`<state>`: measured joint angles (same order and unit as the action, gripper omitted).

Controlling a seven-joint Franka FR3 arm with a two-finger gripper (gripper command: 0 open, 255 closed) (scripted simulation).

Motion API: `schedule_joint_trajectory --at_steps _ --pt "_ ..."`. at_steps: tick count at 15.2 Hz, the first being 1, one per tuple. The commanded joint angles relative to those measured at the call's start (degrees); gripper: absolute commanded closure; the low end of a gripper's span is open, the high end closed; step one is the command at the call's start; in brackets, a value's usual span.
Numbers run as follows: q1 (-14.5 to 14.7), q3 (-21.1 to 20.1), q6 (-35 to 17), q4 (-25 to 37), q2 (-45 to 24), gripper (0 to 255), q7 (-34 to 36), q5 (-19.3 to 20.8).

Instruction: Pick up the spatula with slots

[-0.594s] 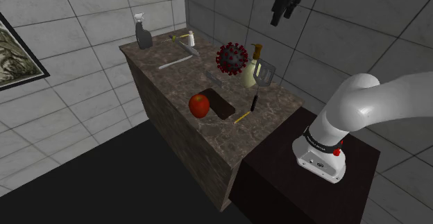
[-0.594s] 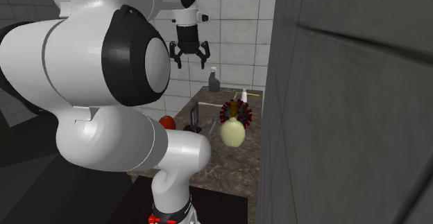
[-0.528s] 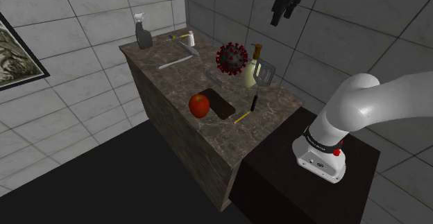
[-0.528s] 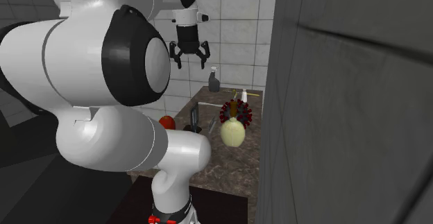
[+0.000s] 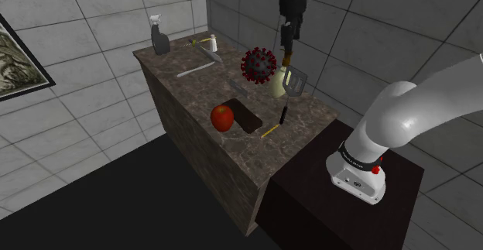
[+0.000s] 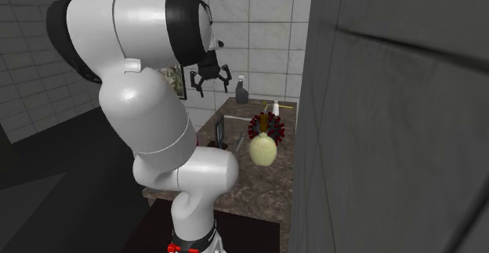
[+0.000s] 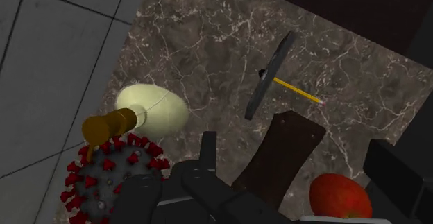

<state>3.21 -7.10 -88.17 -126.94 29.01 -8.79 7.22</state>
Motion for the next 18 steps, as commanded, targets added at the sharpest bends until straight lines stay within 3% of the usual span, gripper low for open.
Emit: schedule_joint_trajectory --at_steps 1,10,18 --pt "0.78 -1.55 0.20 -0.10 -4.66 0 -1.94 2.62" --pt "4.37 -7.96 1.37 -2.70 -23.89 0 -7.55 15.45" --pt "7.35 -10.71 1.75 -8.44 -37.75 0 -10.02 27.16"
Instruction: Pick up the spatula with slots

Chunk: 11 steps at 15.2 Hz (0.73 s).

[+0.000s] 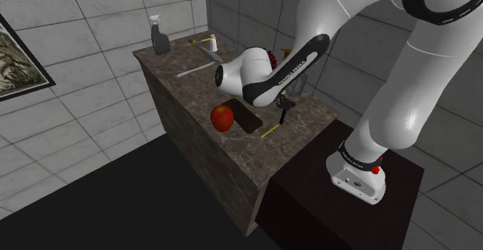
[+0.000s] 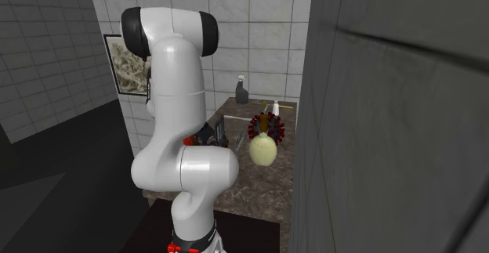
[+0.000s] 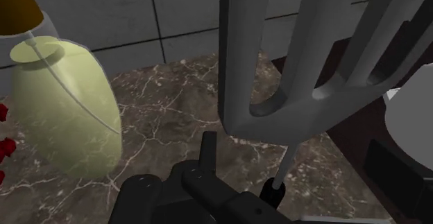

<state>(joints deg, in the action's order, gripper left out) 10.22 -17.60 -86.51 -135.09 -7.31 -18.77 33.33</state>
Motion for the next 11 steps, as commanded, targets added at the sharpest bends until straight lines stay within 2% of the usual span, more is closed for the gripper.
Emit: schedule_joint_trajectory --at_steps 1,9,10,11 --pt "0.34 -0.14 -0.42 -0.31 -2.13 0 0.44 1.22" --pt "0.37 0.38 -3.65 -0.14 -6.95 0 3.55 2.51" --pt "0.36 0.39 -3.65 -0.10 -7.00 255 3.55 2.53" --pt "0.36 0.39 -3.59 -0.06 -6.95 255 3.49 2.52"
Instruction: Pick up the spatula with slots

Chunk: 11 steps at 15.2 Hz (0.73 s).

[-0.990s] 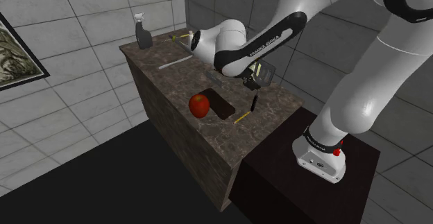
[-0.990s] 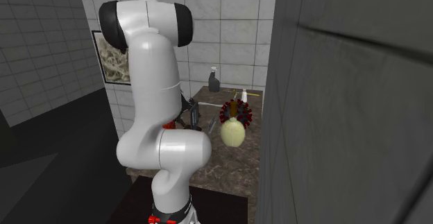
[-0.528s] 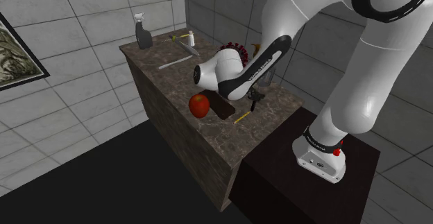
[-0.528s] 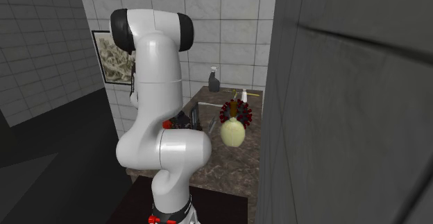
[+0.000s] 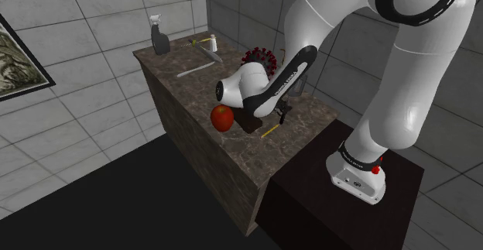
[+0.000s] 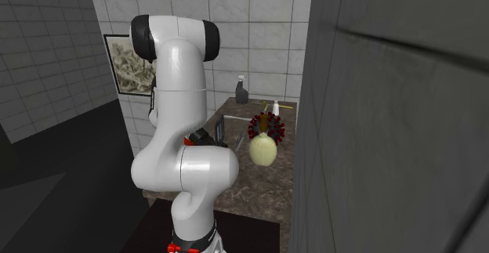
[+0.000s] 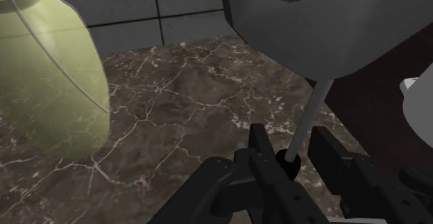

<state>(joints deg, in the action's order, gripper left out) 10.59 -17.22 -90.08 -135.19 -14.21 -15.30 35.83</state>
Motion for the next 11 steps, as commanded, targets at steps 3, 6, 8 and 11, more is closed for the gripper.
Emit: schedule_joint_trajectory --at_steps 3,6,8,11 --pt "-0.01 0.01 -0.03 0.00 -0.03 255 0.02 0.02" --pt "-0.01 0.01 -0.03 0.01 -0.04 255 0.01 0.03" --pt "0.01 -0.01 -0.08 -0.04 -0.06 255 0.07 0.00" --pt "-0.02 -0.27 1.37 -0.19 2.19 255 -1.34 -0.61"
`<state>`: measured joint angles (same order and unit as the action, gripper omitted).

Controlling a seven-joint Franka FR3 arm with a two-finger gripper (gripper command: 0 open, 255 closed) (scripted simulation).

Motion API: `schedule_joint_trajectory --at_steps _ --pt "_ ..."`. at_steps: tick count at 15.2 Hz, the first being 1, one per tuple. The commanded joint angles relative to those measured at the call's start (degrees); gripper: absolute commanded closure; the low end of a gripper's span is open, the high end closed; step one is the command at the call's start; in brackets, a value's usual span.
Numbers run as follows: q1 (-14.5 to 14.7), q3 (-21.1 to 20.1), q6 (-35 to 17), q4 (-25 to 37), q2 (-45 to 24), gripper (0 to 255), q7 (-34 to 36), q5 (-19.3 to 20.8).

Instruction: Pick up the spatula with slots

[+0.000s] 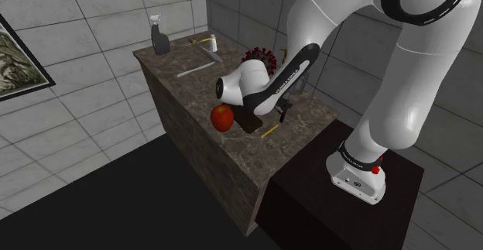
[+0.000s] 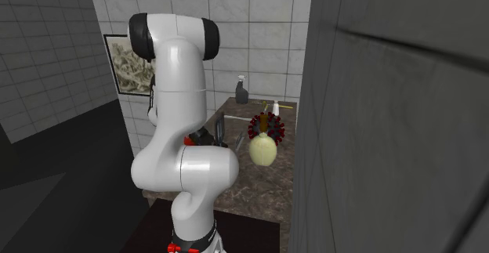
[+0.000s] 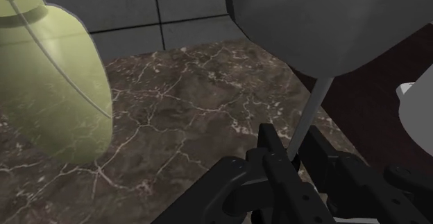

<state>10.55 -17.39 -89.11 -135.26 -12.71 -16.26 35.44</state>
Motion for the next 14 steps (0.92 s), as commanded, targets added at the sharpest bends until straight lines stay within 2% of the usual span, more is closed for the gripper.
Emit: schedule_joint_trajectory --at_steps 1,14 --pt "0.00 -0.18 0.89 -0.14 1.41 255 -0.85 -0.41" --pt "0.08 -0.80 6.68 0.46 8.98 255 -6.20 -2.12"
